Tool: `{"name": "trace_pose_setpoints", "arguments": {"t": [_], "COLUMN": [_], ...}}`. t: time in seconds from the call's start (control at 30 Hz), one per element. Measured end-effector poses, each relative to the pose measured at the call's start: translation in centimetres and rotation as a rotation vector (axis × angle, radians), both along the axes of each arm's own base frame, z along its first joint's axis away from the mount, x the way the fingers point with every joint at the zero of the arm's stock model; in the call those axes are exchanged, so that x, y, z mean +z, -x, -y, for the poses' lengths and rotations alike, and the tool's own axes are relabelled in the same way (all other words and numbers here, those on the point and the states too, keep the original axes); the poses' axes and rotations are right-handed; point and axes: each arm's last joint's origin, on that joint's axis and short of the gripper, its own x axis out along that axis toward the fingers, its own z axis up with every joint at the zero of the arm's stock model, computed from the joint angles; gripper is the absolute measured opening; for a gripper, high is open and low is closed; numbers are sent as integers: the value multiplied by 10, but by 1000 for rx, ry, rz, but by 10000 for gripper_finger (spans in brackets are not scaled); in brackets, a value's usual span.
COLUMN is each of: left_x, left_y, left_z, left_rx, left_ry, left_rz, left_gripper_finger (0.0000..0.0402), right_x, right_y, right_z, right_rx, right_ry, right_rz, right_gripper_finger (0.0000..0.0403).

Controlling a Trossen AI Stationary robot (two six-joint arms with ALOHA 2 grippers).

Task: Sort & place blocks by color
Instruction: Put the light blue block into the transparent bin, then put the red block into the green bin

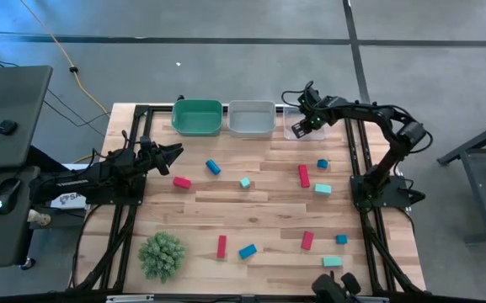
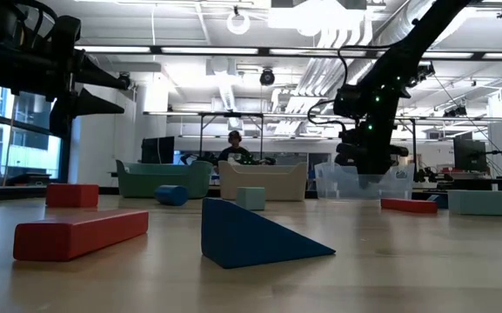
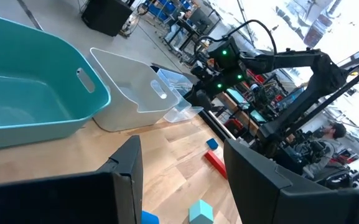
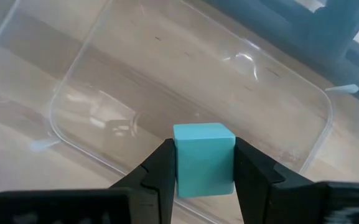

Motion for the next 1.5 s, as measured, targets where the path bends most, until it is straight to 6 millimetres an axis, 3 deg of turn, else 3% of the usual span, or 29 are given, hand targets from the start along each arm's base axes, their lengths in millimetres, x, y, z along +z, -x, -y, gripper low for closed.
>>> {"name": "trace_pose_setpoints", "arguments": {"t": [0.27,0.63,1.07,1.3,1.5], "left_x": [0,0,1,25,46], "left_y": [0,0,0,3,8], "left_z": [0,0,0,4,6], "left_rx": [-1,-4,-11,-97,-126], "left_ry": [-12,-14,-22,-122,-234], "left_rz": [-9,-10,-11,3,-22], "left_gripper_finger": [147,151,215,210,209], "right_x": [-5,6,45,79,116], "right_y": [-1,-4,-13,-13,-16], "right_z": [1,5,15,14,0], "right_rx": [-2,-4,-25,-61,-53], "right_ry": [-9,-2,-21,8,75], "right_rz": [-14,-6,-9,43,129], "right_gripper_finger": [116,188,200,200,200]}}
